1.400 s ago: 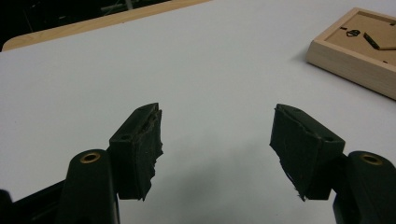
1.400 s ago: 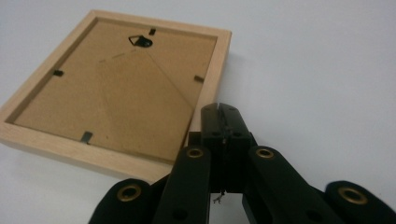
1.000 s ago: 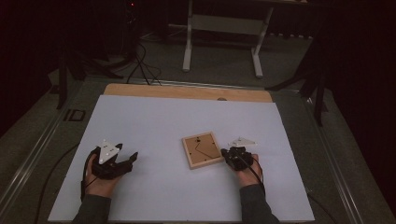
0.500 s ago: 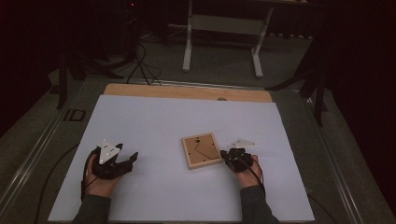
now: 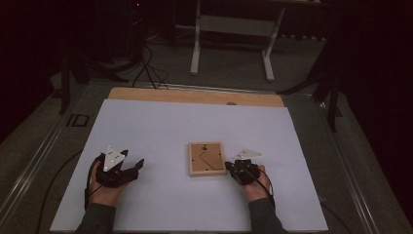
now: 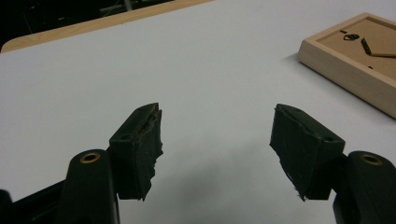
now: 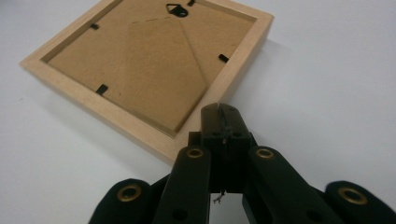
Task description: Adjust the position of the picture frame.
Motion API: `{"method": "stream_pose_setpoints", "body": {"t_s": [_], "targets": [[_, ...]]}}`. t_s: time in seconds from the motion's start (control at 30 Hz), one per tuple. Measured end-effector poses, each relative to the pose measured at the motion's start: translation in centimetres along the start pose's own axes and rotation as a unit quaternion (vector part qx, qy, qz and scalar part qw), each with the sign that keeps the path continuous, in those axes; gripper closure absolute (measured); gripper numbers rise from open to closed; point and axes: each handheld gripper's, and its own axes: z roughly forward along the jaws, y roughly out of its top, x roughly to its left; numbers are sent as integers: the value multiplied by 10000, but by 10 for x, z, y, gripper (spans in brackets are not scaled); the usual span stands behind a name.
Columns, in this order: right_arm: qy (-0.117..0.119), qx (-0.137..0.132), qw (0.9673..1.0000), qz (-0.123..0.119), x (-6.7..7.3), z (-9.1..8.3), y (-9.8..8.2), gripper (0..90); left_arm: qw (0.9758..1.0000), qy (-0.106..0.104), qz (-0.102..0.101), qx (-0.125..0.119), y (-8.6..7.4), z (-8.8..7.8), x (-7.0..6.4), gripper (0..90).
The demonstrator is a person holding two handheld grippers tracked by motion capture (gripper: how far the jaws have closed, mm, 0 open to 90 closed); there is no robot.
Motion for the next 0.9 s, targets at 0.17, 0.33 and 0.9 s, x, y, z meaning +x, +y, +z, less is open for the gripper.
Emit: {"method": "stream_pose_setpoints", "body": {"t_s": [0.17,0.33,0.9], "targets": [[139,30,9998,-137,11,-1,-1,897,10000,-2,9,0,0,0,0,336],[225,47,9994,-254,20,-2,-2,898,10000,-6,12,0,0,0,0,336],[668,33,9940,-869,65,3,0,898,10000,-17,54,6,0,1,-2,336]]}}
